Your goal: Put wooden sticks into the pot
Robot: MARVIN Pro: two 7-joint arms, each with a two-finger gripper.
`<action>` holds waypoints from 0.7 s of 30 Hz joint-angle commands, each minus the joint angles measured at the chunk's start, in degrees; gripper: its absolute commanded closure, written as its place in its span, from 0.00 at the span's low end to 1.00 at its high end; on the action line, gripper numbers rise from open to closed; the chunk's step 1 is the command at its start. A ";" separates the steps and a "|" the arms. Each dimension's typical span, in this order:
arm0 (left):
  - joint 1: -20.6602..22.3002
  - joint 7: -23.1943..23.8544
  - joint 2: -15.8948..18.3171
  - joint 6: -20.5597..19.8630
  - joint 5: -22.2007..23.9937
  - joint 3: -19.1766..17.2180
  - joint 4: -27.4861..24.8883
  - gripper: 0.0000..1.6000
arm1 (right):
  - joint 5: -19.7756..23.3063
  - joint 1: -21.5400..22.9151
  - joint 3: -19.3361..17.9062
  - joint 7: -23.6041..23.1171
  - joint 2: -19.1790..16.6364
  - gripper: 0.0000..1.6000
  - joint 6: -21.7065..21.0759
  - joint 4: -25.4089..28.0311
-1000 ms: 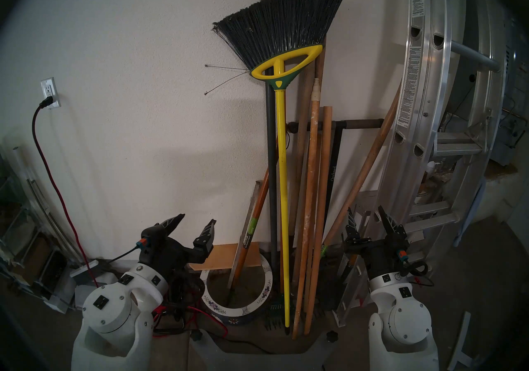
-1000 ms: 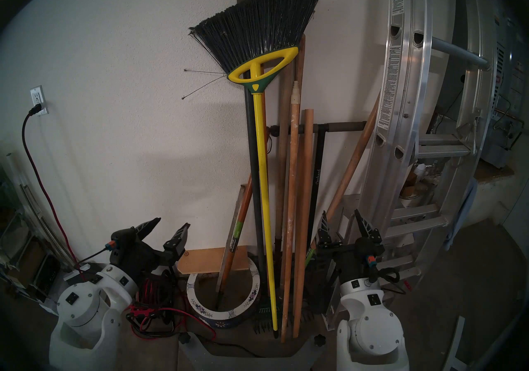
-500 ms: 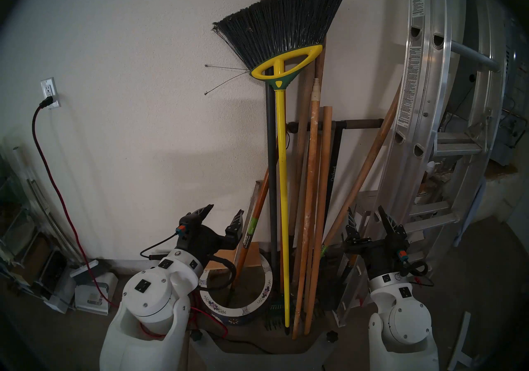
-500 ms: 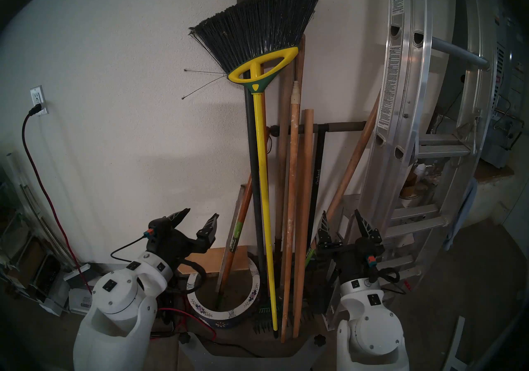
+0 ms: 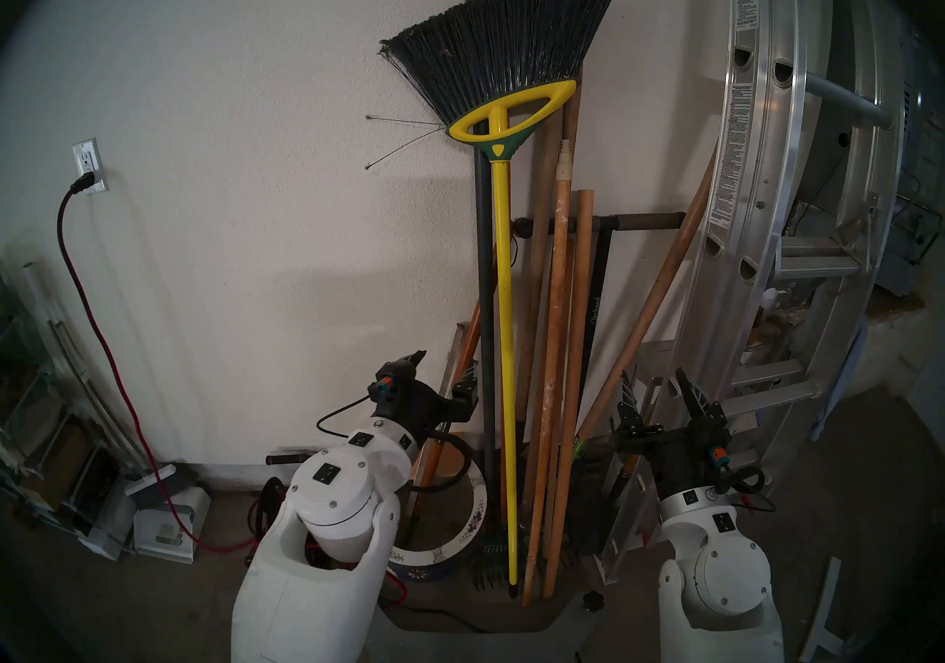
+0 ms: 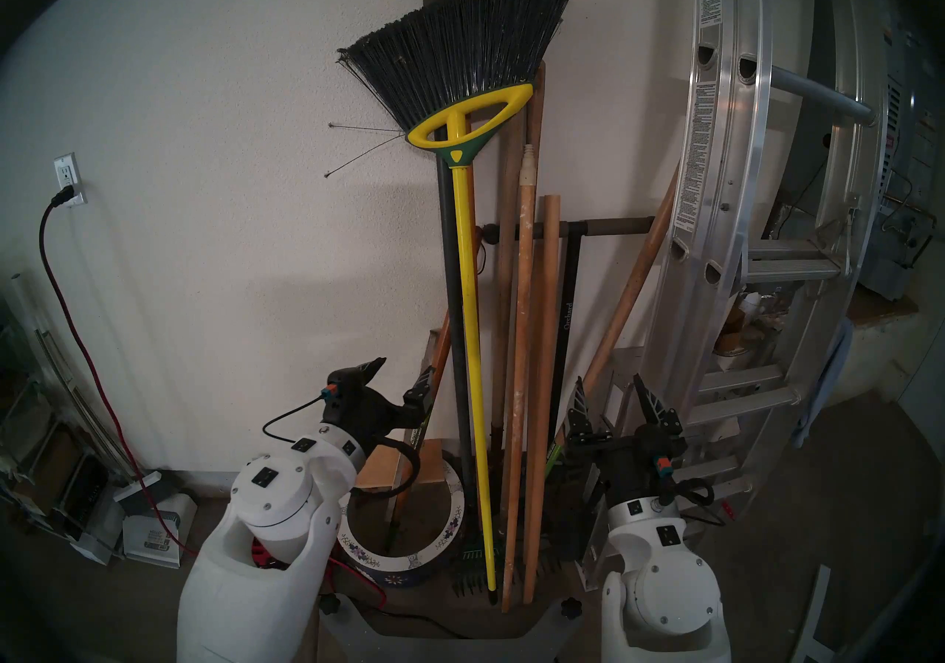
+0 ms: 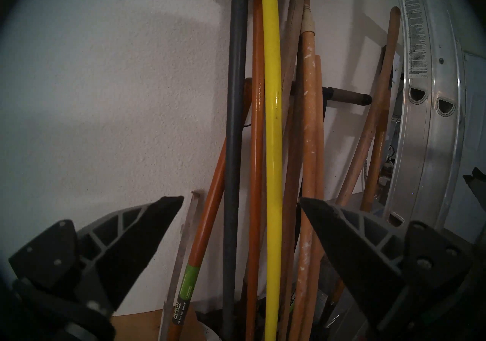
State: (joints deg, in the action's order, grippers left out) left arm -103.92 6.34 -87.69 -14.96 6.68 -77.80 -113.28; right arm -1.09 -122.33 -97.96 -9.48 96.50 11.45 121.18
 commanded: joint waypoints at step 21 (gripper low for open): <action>20.98 -7.10 -4.18 0.16 -0.92 9.20 19.78 0.00 | 0.00 0.00 0.05 -0.02 -0.01 0.00 0.01 0.03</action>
State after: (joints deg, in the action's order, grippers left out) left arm -88.93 0.50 -89.90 -14.65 5.53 -69.81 -97.97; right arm -1.09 -122.33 -97.96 -9.46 96.50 11.46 121.17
